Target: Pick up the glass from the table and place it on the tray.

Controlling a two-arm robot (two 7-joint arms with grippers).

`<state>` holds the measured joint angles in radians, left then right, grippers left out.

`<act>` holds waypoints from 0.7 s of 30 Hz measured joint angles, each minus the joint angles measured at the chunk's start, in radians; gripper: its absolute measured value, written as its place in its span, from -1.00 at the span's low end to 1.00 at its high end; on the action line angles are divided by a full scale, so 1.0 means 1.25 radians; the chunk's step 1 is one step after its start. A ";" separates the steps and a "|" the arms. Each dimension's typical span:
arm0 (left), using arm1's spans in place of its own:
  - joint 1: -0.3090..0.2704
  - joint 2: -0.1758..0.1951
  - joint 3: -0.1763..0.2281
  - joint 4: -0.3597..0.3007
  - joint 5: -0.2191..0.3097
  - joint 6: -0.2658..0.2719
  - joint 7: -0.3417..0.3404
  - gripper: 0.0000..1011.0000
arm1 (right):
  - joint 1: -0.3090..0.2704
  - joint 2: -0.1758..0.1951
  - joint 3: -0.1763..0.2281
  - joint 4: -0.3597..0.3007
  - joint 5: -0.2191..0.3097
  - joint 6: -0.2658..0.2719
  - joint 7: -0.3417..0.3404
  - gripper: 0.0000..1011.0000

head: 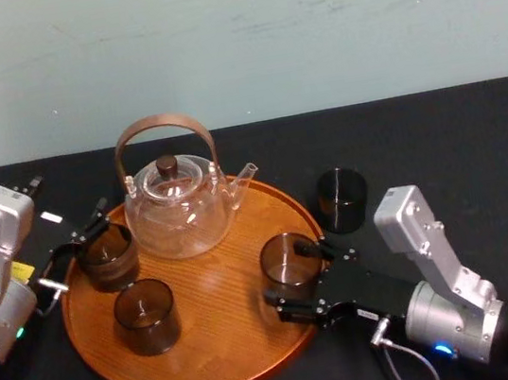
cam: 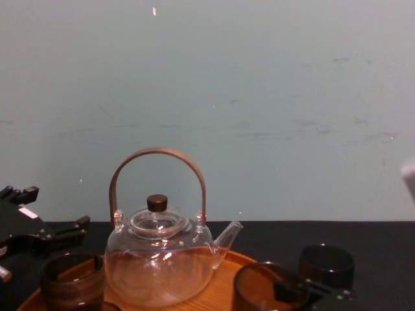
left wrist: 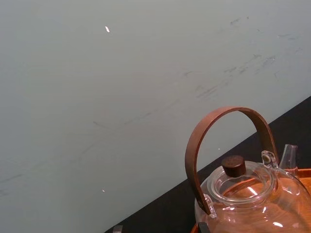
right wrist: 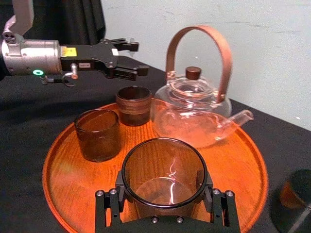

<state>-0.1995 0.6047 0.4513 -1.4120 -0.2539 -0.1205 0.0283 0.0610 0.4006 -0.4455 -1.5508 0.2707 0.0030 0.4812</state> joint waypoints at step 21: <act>0.000 0.000 0.000 0.000 0.000 0.000 0.000 0.98 | 0.072 -0.048 -0.069 0.082 0.000 0.005 0.018 0.79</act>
<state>-0.1995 0.6047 0.4514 -1.4119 -0.2539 -0.1205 0.0283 0.1506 0.3410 -0.5316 -1.4482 0.2710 0.0088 0.5038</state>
